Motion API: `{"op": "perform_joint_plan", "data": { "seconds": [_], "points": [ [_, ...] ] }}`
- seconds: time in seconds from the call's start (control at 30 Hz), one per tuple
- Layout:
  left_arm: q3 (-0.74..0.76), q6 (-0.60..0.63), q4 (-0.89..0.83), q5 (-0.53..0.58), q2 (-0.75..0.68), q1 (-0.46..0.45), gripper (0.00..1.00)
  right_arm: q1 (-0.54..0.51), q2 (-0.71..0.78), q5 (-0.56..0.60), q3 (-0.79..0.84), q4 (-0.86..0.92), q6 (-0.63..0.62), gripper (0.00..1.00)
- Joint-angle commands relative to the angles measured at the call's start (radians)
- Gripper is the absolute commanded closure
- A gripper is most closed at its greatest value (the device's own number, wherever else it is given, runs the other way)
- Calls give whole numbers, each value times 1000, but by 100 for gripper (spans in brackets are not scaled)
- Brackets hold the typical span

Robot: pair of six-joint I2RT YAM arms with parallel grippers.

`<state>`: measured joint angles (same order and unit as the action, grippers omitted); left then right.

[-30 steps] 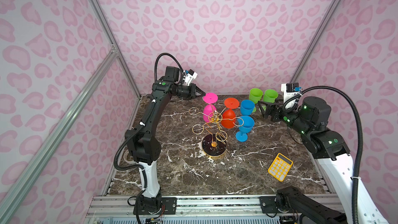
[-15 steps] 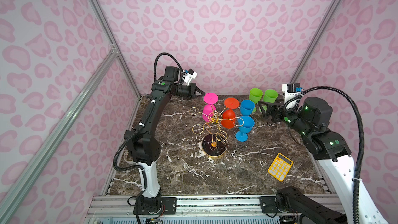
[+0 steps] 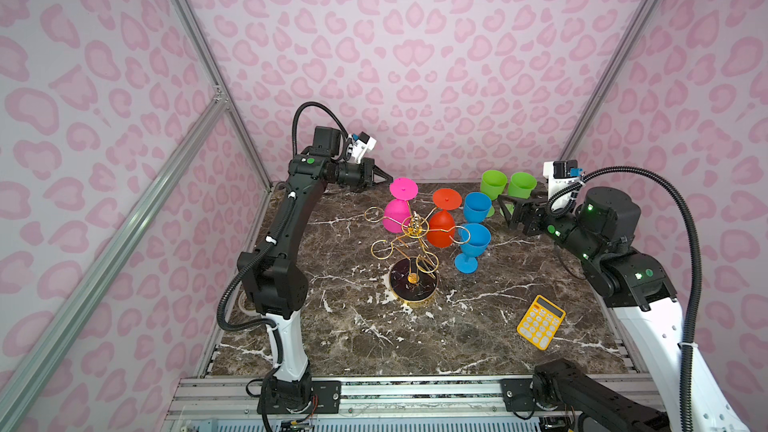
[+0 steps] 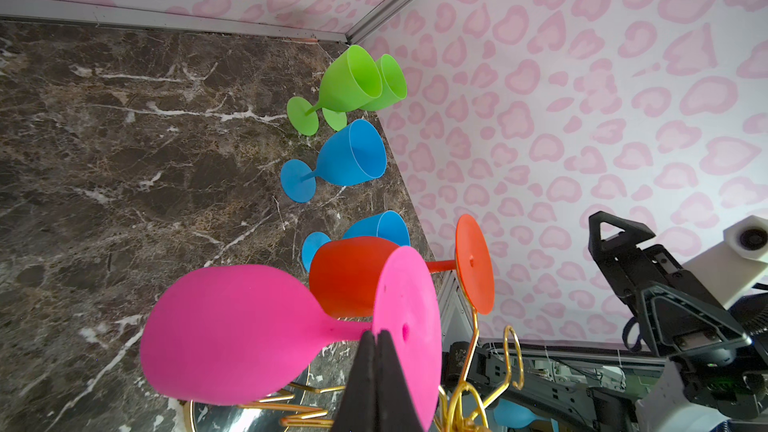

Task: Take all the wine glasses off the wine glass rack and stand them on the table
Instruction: 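Align the open left gripper around the magenta glass base on the rack, then close the left gripper on the magenta glass base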

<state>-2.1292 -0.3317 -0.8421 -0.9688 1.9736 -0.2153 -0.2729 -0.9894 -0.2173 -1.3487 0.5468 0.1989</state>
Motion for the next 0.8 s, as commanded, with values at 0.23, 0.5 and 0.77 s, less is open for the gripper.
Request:
{"op": "perform_joint_plan", "data": {
  "seconds": [0.23, 0.5, 0.77],
  "points": [
    [-9, -21, 13, -82, -9, 5, 96, 0, -8, -23, -1, -30, 9, 7],
    [8, -34, 24, -107, -11, 13, 96, -2, -13, -33, -1, -36, 19, 7],
    [34, -30, 24, -101, 0, 15, 94, -1, -8, -34, -6, -31, 20, 7]
  ]
}}
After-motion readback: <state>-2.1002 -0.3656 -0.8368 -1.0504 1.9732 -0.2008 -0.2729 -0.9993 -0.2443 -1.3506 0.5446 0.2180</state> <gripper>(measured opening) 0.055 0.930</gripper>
